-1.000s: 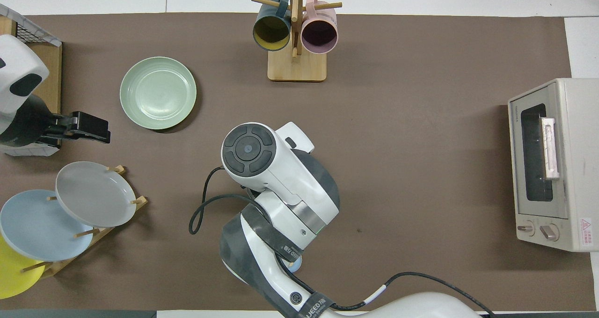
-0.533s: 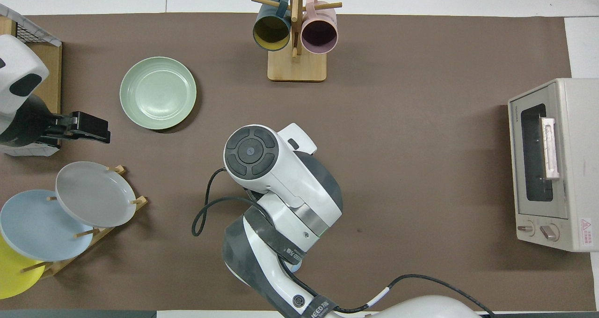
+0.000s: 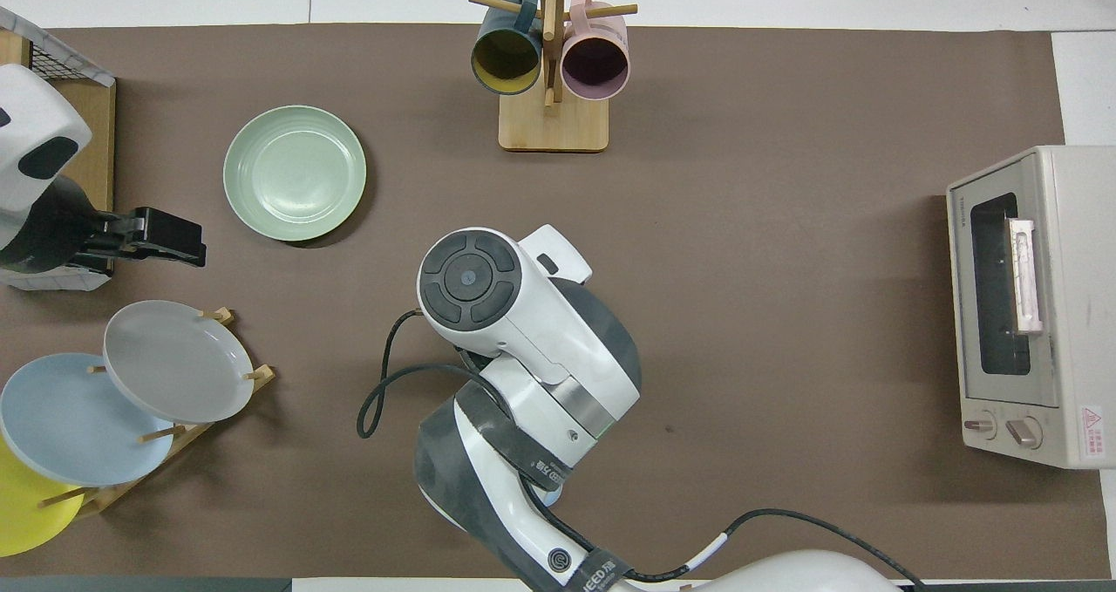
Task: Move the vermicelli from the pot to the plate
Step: 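Lift the glass lid off the saucepan with the right gripper, then lower the left gripper into the saucepan while the right gripper holds the lid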
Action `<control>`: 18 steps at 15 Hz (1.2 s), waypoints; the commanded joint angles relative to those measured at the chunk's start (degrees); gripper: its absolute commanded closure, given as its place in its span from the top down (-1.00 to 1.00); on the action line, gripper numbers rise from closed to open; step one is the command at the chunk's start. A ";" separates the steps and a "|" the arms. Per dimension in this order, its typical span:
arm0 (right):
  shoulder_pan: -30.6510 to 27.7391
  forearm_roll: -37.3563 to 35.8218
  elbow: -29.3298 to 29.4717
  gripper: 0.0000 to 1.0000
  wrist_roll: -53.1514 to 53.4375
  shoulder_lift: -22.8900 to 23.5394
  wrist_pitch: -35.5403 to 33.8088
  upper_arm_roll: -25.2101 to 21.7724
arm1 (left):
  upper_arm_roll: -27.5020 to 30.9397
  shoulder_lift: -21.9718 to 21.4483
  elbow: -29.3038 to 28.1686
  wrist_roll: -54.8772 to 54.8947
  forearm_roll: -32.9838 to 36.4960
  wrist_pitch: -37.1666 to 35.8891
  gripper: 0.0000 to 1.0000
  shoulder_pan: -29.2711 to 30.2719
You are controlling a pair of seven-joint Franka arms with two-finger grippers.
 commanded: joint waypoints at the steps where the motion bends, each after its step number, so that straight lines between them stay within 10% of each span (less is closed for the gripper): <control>1: -5.10 -0.27 3.60 0.12 -7.65 -0.67 -4.99 0.42 | -0.41 -0.33 0.51 0.01 1.01 -0.37 1.00 0.27; 6: -14.77 -0.09 3.17 0.12 -24.27 -2.07 -8.61 0.33 | -1.10 -0.51 -0.19 -1.73 1.01 1.30 1.00 -0.52; 11: -22.86 -0.09 -5.33 0.12 -34.91 -5.14 -5.64 0.33 | -1.81 1.24 -9.74 -18.67 0.40 13.91 1.00 -14.99; 18: -29.11 -0.36 -23.54 0.14 -44.06 -10.95 7.73 0.16 | -1.81 14.34 -14.51 -29.26 0.04 31.61 1.00 -27.67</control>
